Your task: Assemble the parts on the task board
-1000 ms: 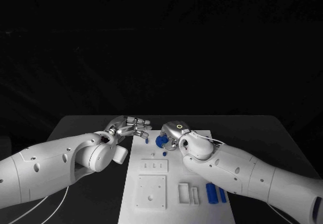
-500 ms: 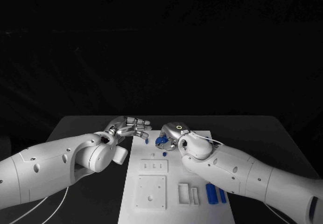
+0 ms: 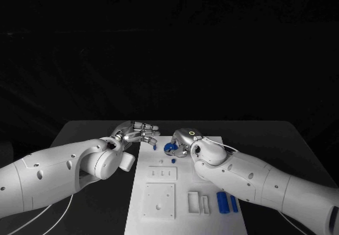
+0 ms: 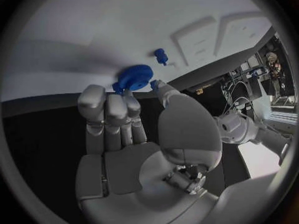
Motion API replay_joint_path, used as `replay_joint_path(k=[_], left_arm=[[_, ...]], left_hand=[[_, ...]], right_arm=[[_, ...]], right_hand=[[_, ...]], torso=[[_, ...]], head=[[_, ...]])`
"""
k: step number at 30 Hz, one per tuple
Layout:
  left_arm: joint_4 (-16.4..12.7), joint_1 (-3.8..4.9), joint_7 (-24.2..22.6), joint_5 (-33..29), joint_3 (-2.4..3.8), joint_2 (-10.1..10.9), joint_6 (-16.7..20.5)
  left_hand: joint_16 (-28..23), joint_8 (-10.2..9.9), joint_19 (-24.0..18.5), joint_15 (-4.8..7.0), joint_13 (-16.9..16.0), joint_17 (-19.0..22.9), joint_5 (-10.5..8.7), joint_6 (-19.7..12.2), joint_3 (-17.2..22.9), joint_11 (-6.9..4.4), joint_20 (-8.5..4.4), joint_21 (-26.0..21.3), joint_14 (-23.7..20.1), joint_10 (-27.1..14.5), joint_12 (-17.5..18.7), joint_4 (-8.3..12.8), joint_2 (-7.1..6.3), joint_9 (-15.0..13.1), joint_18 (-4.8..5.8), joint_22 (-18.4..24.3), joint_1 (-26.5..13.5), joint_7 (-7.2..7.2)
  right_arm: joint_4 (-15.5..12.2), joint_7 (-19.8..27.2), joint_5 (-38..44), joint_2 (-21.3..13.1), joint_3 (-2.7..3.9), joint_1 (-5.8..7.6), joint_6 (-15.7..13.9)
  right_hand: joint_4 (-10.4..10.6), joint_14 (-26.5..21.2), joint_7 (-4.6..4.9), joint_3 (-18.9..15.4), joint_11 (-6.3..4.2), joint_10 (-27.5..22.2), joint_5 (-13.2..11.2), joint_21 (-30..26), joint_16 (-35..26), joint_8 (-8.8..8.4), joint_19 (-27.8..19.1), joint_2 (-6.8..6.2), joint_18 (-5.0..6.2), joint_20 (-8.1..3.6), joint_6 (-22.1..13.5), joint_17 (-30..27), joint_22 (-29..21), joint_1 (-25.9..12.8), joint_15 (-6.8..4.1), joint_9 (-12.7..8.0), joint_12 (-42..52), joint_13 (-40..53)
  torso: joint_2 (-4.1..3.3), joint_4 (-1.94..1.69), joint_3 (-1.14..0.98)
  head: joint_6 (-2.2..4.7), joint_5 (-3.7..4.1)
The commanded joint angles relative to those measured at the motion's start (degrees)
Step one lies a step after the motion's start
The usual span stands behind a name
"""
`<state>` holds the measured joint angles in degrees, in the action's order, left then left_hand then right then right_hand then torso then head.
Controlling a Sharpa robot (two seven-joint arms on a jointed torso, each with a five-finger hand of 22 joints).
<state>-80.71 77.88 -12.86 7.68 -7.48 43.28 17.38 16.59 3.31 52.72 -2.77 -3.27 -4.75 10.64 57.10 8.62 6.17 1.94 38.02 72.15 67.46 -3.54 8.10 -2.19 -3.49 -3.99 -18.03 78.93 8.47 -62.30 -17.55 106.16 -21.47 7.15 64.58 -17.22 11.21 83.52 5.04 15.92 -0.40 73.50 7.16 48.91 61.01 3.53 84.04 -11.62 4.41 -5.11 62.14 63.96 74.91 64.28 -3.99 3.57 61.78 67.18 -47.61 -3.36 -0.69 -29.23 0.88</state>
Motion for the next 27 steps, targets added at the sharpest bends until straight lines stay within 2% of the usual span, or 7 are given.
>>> replay_joint_path(k=[1, 6, 11, 17, 21, 25, 27], left_arm=[[-0.1, 0.07, -0.3, 0.2, 0.05, 0.1, -0.6], [-0.1, 0.07, -0.3, 0.2, 0.05, 0.2, -0.6], [-0.1, 0.07, -0.3, 0.2, 0.05, 0.4, -0.5], [-0.2, 0.07, -0.4, 0.2, 0.05, 0.9, -0.4], [-0.2, 0.07, -0.4, 0.2, 0.05, 1.3, -0.4], [-0.2, 0.07, -0.5, 0.2, 0.04, 1.6, -0.4], [-0.2, 0.07, -0.6, 0.2, 0.04, 1.7, -0.3]], left_hand=[[0.1, 0.2, -0.4, -0.14, -0.1, 0.1, 0.20, -0.3, 0.0, -0.05, -0.12, 0.3, -0.4, -0.3, 0.1, 0.3, 0.36, -0.1, -0.95, 0.1, -0.3, 0.17], [0.1, 0.2, -0.4, -0.14, -0.1, 0.1, 0.20, -0.3, 0.0, -0.05, -0.12, 0.3, -0.4, -0.3, 0.1, 0.3, 0.36, -0.1, -0.95, 0.1, -0.3, 0.17], [0.1, 0.2, -0.4, -0.14, -0.1, 0.1, 0.20, -0.3, 0.0, -0.05, -0.12, 0.3, -0.4, -0.3, 0.1, 0.3, 0.36, -0.1, -0.95, 0.1, -0.3, 0.17], [0.1, 0.2, -0.4, -0.14, -0.1, 0.1, 0.20, -0.3, 0.0, -0.05, -0.12, 0.3, -0.4, -0.3, 0.1, 0.3, 0.36, -0.1, -0.95, 0.1, -0.3, 0.17], [0.1, 0.2, -0.4, -0.14, -0.1, 0.1, 0.20, -0.3, 0.0, -0.05, -0.12, 0.3, -0.4, -0.3, 0.1, 0.3, 0.36, -0.1, -0.95, 0.1, -0.3, 0.17], [0.1, 0.2, -0.4, -0.14, -0.1, 0.1, 0.20, -0.3, 0.0, -0.05, -0.12, 0.3, -0.4, -0.3, 0.1, 0.3, 0.36, -0.1, -0.95, 0.1, -0.3, 0.17], [0.1, 0.2, -0.4, -0.14, -0.1, 0.1, 0.20, -0.3, 0.0, -0.05, -0.12, 0.3, -0.4, -0.3, 0.1, 0.3, 0.36, -0.1, -0.95, 0.1, -0.3, 0.17]], right_arm=[[-0.4, 0.6, -0.6, -0.4, -0.03, -0.11, 0.7], [-0.7, 0.5, -0.6, -1.2, -0.03, -0.36, 0.0], [-2.0, 0.5, -0.8, -2.8, -0.03, -0.69, -2.6], [-6.8, 1.6, -2.4, -7.0, 0.35, -0.87, -6.9], [-10.6, 3.6, -5.1, -11.1, 1.80, -0.90, -8.6], [-12.7, 8.4, -10.7, -15.4, 3.85, -0.91, -7.8], [-12.9, 11.5, -14.6, -17.4, 4.82, -0.91, -6.8]], right_hand=[[-0.3, -0.2, -0.03, 0.1, -0.05, -0.2, 0.3, -0.1, 0.0, 0.06, 2.1, 0.23, -0.20, -0.33, 0.4, 0.1, 6.1, 0.3, -0.26, 0.0, 0.2, 0.0], [-0.6, -0.2, -0.03, 0.1, -0.06, -0.2, 0.6, -0.1, -0.1, 0.05, 2.1, 0.14, -0.20, -0.36, 0.4, 0.1, 6.1, 0.4, -0.27, 0.0, 0.2, 0.0], [-1.0, -0.2, -0.05, 0.1, -0.10, 0.0, 1.7, -0.1, 0.0, 0.06, 2.2, -0.01, -0.16, -0.40, 0.5, 0.1, 6.1, 0.6, -0.31, 0.0, 0.3, 0.1], [-1.8, -0.2, -0.06, 0.1, -0.12, 0.1, 1.4, -0.1, -0.2, 0.03, 2.2, -0.11, -0.09, -0.40, 0.7, -0.1, 6.1, 1.7, -0.32, 0.0, 0.3, 0.1], [-3.6, -0.2, 0.08, -1.2, -0.03, 0.1, 1.0, -0.1, -0.3, 0.04, 2.2, -0.09, -0.09, -0.32, 0.4, -0.2, 6.1, 4.5, -0.26, 0.0, 0.3, 0.1], [-6.1, -0.3, 0.31, -1.4, 0.11, -0.1, 0.6, -0.6, -0.5, 0.03, 1.9, 0.28, -0.07, -0.16, 0.3, -0.4, 6.0, 7.3, -0.08, 0.0, 0.2, 0.0], [-9.1, -0.3, 0.46, -1.6, 0.18, -0.3, 1.5, -1.0, -0.6, 0.02, 1.8, 0.77, -0.02, -0.14, 0.3, -0.3, 5.9, 9.0, -0.10, 0.0, 0.2, 0.1]], torso=[[0.04, 0.05, -0.05], [0.03, 0.09, -0.07], [0.03, 0.12, -0.12], [0.14, 0.31, -0.19], [0.15, 0.37, -0.15], [0.34, 0.97, -0.40], [0.43, 1.27, -0.53]], head=[[-0.09, -0.08], [-0.05, -0.12], [-0.06, -0.12], [0.11, -0.03], [0.38, 0.18], [0.45, 0.17], [0.53, 0.30]])
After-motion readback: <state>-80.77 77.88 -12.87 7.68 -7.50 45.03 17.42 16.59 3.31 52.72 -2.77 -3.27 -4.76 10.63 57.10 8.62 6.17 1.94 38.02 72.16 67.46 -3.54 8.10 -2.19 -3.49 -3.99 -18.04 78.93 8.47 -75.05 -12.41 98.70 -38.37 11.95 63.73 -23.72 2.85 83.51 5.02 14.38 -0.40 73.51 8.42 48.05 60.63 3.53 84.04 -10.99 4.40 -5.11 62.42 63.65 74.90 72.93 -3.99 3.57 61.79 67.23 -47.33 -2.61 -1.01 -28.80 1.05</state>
